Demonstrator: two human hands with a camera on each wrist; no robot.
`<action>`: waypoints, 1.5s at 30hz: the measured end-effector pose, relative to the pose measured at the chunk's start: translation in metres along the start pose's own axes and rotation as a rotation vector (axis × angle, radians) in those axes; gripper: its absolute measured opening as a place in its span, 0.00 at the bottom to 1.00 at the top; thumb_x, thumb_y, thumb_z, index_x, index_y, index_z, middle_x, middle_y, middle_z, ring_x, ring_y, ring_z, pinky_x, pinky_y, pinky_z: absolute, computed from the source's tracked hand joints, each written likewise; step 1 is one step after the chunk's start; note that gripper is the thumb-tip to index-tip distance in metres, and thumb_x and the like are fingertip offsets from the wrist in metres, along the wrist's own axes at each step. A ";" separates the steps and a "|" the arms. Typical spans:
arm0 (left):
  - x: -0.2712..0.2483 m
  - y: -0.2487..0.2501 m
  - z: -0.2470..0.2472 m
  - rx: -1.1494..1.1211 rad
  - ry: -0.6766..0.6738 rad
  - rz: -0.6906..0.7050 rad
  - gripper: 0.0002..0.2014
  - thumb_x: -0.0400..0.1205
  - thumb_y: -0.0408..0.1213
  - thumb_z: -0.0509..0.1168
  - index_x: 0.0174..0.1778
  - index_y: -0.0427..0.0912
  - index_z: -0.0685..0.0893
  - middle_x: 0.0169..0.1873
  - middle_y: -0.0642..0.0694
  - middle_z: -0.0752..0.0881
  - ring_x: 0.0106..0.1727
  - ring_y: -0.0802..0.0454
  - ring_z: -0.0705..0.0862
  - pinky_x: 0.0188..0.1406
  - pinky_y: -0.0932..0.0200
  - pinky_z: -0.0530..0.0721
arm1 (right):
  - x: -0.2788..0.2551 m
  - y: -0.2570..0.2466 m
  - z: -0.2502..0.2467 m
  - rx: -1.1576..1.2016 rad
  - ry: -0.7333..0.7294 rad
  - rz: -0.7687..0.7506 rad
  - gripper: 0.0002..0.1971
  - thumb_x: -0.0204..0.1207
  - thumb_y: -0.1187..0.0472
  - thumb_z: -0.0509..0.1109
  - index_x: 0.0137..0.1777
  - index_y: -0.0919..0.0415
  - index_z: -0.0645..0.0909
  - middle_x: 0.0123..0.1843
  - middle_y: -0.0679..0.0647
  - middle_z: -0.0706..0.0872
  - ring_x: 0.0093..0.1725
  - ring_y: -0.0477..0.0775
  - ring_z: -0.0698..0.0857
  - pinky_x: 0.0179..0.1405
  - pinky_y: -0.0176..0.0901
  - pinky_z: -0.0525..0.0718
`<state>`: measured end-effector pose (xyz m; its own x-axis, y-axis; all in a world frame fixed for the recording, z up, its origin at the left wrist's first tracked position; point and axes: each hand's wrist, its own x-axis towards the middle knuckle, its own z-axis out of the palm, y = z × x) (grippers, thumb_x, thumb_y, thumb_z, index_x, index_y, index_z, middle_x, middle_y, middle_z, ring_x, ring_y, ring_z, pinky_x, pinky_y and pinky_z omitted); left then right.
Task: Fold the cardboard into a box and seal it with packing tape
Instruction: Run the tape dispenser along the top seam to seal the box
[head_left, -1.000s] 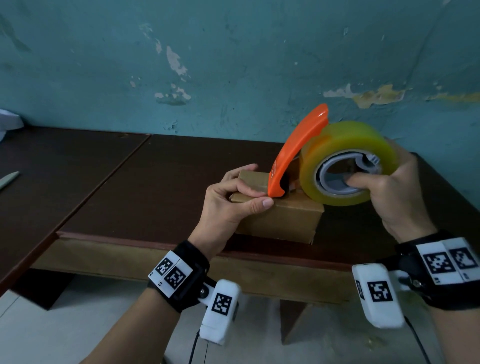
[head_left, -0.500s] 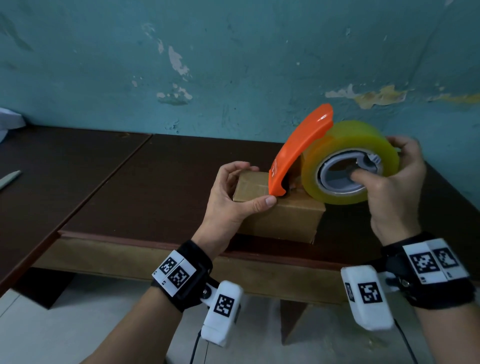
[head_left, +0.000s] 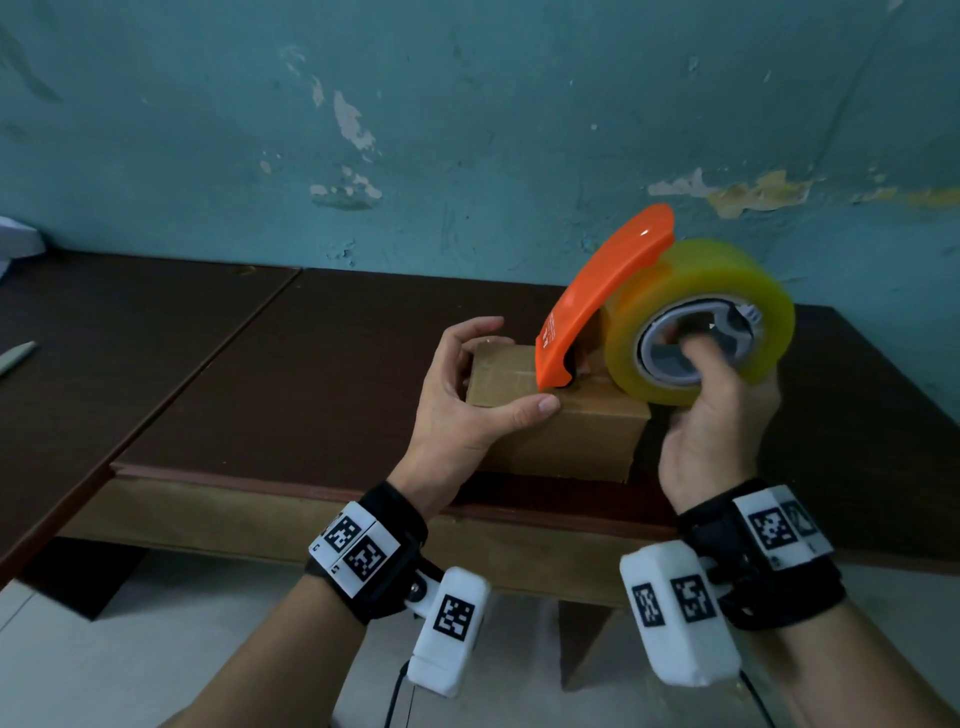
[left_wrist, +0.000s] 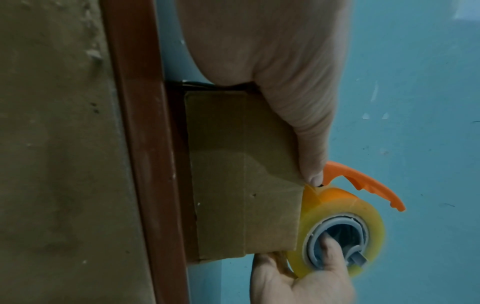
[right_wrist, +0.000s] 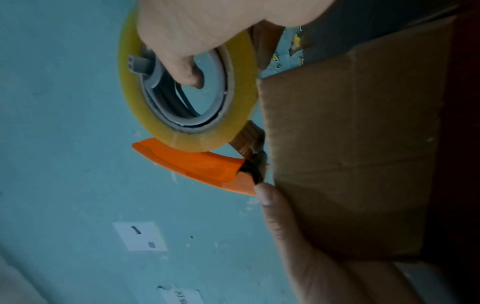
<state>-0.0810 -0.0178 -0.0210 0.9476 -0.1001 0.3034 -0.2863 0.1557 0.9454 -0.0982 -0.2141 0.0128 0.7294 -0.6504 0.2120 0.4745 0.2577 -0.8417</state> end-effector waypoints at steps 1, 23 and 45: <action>0.000 0.000 0.000 -0.003 -0.005 -0.001 0.43 0.61 0.47 0.87 0.74 0.53 0.80 0.68 0.45 0.85 0.67 0.52 0.87 0.62 0.49 0.91 | -0.003 0.003 0.001 -0.008 -0.021 0.005 0.30 0.69 0.62 0.81 0.73 0.65 0.83 0.65 0.58 0.92 0.66 0.57 0.91 0.71 0.67 0.85; 0.003 0.004 0.005 -0.022 0.037 -0.126 0.14 0.92 0.45 0.57 0.69 0.49 0.84 0.66 0.52 0.87 0.61 0.55 0.86 0.57 0.53 0.87 | 0.006 -0.004 -0.004 -0.262 -0.120 0.012 0.10 0.72 0.64 0.76 0.48 0.48 0.91 0.48 0.47 0.96 0.53 0.50 0.95 0.61 0.71 0.90; 0.003 -0.001 -0.002 0.228 -0.061 0.062 0.46 0.59 0.55 0.87 0.75 0.54 0.78 0.67 0.53 0.84 0.70 0.56 0.84 0.70 0.50 0.86 | 0.006 -0.005 -0.006 -0.324 -0.147 0.006 0.11 0.76 0.67 0.76 0.50 0.48 0.90 0.51 0.47 0.96 0.53 0.47 0.94 0.54 0.63 0.93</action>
<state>-0.0780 -0.0159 -0.0209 0.9191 -0.1572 0.3614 -0.3744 -0.0621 0.9252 -0.0990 -0.2234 0.0158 0.8060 -0.5334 0.2565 0.3066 0.0056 -0.9518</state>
